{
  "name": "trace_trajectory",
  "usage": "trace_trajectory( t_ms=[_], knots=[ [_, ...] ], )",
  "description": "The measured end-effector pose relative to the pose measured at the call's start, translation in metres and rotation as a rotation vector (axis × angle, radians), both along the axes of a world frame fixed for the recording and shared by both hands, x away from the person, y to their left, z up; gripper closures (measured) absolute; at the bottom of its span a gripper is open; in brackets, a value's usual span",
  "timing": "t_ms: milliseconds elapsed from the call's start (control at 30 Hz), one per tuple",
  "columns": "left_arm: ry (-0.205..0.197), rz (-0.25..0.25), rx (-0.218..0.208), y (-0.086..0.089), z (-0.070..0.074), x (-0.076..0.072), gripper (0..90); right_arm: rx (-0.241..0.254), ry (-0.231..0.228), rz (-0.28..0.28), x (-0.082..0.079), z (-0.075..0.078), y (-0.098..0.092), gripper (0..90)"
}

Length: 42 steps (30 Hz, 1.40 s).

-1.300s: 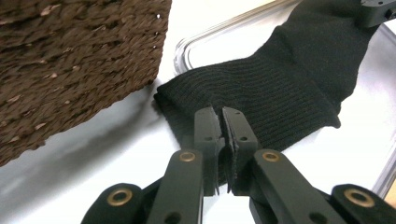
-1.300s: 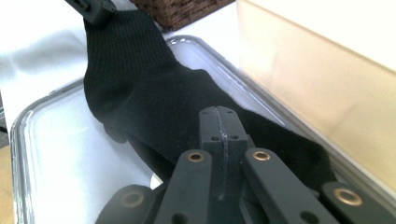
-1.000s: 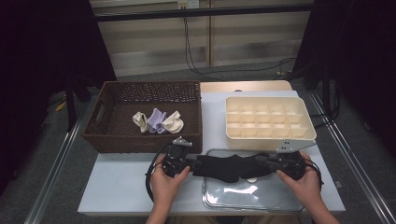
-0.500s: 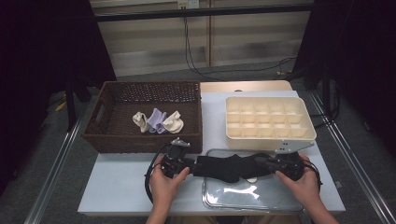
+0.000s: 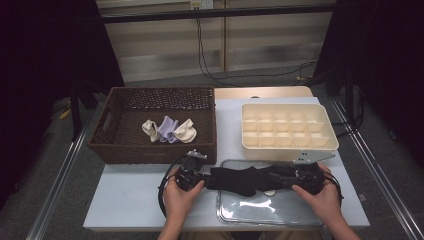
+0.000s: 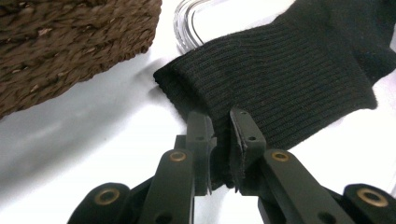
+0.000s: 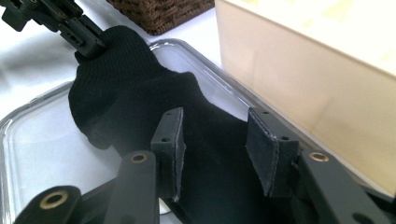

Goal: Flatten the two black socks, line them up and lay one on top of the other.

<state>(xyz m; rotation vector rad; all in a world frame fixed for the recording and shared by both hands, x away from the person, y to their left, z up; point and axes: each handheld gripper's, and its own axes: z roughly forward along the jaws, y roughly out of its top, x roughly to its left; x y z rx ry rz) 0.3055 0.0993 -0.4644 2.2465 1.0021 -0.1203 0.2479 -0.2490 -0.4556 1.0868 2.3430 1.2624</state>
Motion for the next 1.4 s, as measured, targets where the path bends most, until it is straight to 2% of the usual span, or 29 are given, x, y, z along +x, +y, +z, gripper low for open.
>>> trace_trajectory(
  t_ms=[67,167,400,633,800,1000,1133,1267,1333,1400],
  knots=[
    [0.007,-0.004,0.011,0.004,0.002,0.0,79.5,0.004,0.0,0.0,0.0,0.001,0.0,58.7],
    [0.02,0.018,0.008,0.012,0.004,0.0,79.6,0.012,0.013,0.009,0.002,0.0,0.0,67.5],
    [0.023,0.03,0.013,0.03,0.007,-0.003,79.3,-0.017,0.028,0.03,0.007,-0.007,0.007,73.6],
    [0.001,0.09,0.014,0.049,0.004,-0.007,79.0,-0.057,0.045,0.071,0.01,-0.018,0.023,82.8],
    [0.002,0.122,-0.01,0.06,0.003,-0.009,78.9,-0.061,0.053,0.105,0.01,-0.021,0.034,88.1],
    [-0.01,0.153,-0.019,0.07,0.002,-0.011,78.9,-0.047,0.07,0.134,0.008,-0.021,0.043,90.0],
    [-0.012,0.172,-0.022,0.076,0.001,-0.013,78.6,-0.045,0.065,0.155,0.007,-0.02,0.049,90.0],
    [-0.051,0.19,-0.032,0.082,0.004,-0.014,74.6,-0.044,0.067,0.158,0.007,-0.019,0.052,89.8],
    [-0.08,0.224,-0.042,0.086,0.006,-0.014,65.7,-0.044,0.064,0.161,0.007,-0.019,0.053,88.8],
    [-0.092,0.242,-0.075,0.09,0.005,-0.014,59.5,-0.043,0.058,0.163,0.006,-0.019,0.053,87.4]
  ],
)
